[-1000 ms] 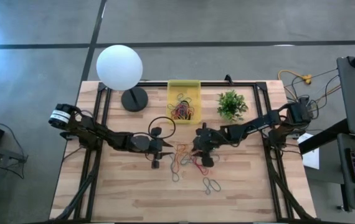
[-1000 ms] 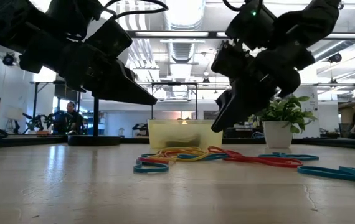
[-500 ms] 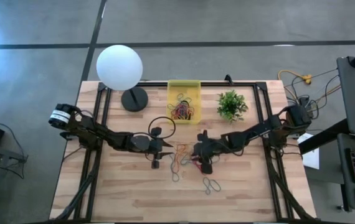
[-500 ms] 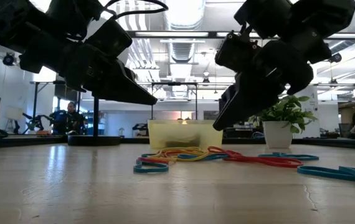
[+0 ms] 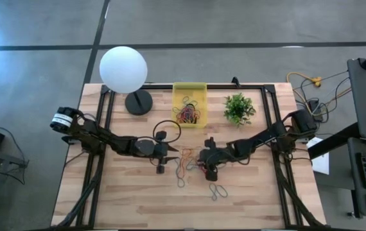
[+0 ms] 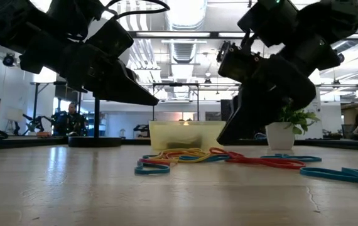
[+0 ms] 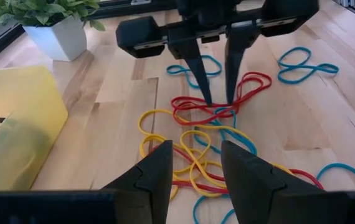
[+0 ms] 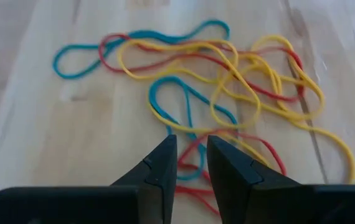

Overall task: Pick and place rubber bands into bin
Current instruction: Put the red rubber band into the yellow bin

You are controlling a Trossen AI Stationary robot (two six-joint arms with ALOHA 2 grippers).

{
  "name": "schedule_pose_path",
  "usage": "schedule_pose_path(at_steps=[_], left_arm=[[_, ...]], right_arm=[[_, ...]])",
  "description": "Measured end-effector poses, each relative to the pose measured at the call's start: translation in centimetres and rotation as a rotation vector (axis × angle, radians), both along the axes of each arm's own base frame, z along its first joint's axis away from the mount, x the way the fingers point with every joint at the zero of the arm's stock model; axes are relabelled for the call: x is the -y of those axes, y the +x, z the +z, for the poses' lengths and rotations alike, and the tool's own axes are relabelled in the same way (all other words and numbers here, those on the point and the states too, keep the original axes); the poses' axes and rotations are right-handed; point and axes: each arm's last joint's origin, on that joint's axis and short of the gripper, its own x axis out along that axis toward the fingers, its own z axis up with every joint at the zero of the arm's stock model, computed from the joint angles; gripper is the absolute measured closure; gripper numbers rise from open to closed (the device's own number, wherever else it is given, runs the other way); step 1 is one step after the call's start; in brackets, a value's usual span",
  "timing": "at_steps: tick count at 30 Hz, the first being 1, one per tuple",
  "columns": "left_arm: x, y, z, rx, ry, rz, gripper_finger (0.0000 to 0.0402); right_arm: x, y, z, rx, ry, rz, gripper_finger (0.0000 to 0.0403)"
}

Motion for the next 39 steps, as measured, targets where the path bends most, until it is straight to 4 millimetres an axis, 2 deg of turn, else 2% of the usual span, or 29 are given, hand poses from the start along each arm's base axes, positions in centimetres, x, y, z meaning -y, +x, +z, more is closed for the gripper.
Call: schedule_pose_path(at_steps=[10, 25, 39], left_arm=[[0.0, 0.0, 0.0, 0.001, -0.001, 0.0, 0.0281], [0.0, 0.0, -0.1, -0.003, -0.001, 0.001, 0.0281], [0.0, 0.0, 0.0, -0.002, -0.001, 0.001, 0.0281]], right_arm=[[-0.1, 0.3, -1.6, -0.039, -0.007, -0.002, 0.033], [-0.2, 0.4, -1.6, -0.037, 0.013, 0.049, 0.0337], [-0.3, 0.4, -1.5, -0.03, 0.014, 0.106, 0.0318]])
